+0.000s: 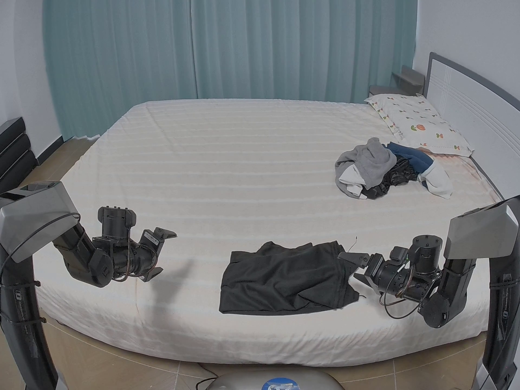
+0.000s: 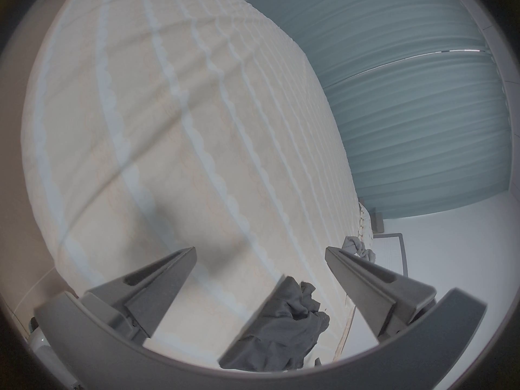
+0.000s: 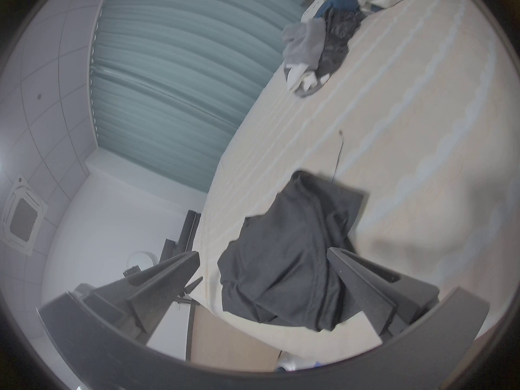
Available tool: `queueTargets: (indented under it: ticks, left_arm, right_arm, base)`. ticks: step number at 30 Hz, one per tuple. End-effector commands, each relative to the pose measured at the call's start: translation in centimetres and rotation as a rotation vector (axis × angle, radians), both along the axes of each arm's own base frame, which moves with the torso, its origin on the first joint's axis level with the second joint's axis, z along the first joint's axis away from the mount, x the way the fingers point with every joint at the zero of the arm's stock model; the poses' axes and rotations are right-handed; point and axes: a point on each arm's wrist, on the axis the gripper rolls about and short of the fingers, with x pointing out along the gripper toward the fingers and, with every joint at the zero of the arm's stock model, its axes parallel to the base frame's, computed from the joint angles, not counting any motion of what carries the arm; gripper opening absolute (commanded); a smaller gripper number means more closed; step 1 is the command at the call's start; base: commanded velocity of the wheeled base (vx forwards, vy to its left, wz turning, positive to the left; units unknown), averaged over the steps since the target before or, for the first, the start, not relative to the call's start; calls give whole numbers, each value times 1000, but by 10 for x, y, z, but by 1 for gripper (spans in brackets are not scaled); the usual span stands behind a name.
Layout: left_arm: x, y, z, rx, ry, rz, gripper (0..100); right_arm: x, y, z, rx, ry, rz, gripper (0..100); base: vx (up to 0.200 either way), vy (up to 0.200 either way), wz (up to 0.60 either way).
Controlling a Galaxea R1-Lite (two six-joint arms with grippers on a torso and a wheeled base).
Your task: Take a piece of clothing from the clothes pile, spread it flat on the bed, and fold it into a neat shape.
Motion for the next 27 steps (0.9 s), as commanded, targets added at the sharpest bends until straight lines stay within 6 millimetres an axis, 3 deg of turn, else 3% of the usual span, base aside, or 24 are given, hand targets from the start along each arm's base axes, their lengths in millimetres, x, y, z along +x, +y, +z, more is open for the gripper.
queueTargets:
  ticks: [1, 9, 17, 27]
  left_arm:
    - [-1, -1, -1, 1, 5, 3, 100]
    - [-4, 0, -3, 8, 1, 2, 100]
    - [-7, 0, -5, 4, -53, -3, 100]
    - [-7, 0, -5, 4, -57, -3, 100]
  right_arm:
    - [-9, 2, -9, -28, 35, 20, 100]
    - [-17, 3, -18, -92, 52, 54, 100]
    - [-30, -11, -25, -177, 70, 62, 100]
    - [-29, -3, -37, -198, 77, 95, 100]
  base:
    - [0, 0, 0]
    - [0, 0, 0]
    - [0, 0, 0]
    - [0, 0, 0]
